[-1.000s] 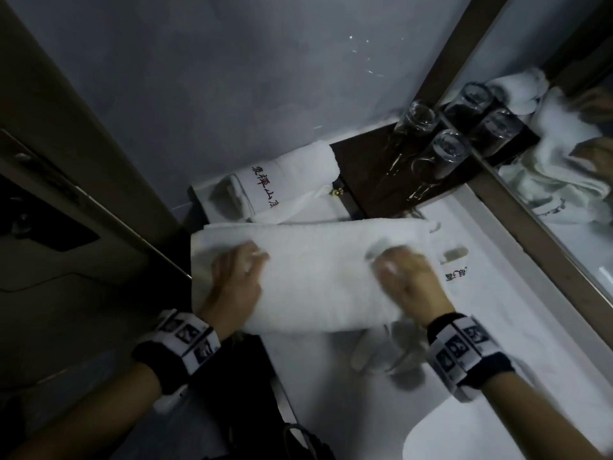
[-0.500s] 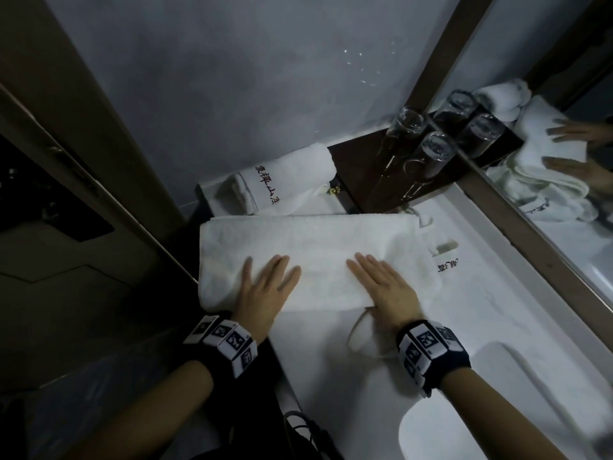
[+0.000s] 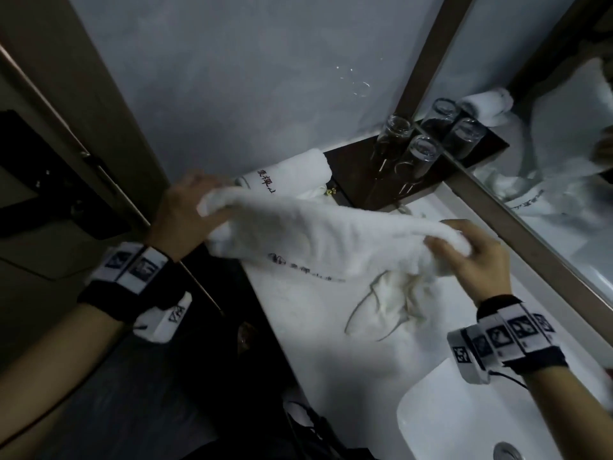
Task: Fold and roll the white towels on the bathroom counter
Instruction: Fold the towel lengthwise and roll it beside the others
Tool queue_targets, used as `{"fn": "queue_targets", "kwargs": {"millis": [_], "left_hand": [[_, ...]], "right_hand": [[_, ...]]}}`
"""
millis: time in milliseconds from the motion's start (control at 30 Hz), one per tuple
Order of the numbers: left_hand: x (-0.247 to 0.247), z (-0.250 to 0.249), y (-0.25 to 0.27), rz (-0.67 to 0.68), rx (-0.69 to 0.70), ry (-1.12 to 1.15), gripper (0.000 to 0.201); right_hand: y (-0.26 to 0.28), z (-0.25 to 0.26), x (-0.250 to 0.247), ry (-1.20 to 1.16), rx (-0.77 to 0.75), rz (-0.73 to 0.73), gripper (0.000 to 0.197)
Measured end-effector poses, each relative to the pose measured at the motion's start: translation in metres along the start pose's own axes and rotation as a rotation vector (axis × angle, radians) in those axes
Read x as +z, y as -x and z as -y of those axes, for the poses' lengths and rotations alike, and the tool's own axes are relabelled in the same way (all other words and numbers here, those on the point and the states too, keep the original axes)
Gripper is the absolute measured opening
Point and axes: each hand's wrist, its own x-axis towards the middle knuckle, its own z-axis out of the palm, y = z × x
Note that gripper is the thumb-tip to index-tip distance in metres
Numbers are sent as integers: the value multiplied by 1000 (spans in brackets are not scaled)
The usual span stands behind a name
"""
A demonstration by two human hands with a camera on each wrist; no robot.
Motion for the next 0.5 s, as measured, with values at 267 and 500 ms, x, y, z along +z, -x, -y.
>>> {"fn": "queue_targets", "kwargs": {"millis": [267,500], "left_hand": [[-9,-16,-82,-33,-5,179,36],[85,-39,-35,303,10,-66,67]], "right_hand": [[19,-7,-11,-456,339,118,11],[41,-60,15,192,523,176,26]]}}
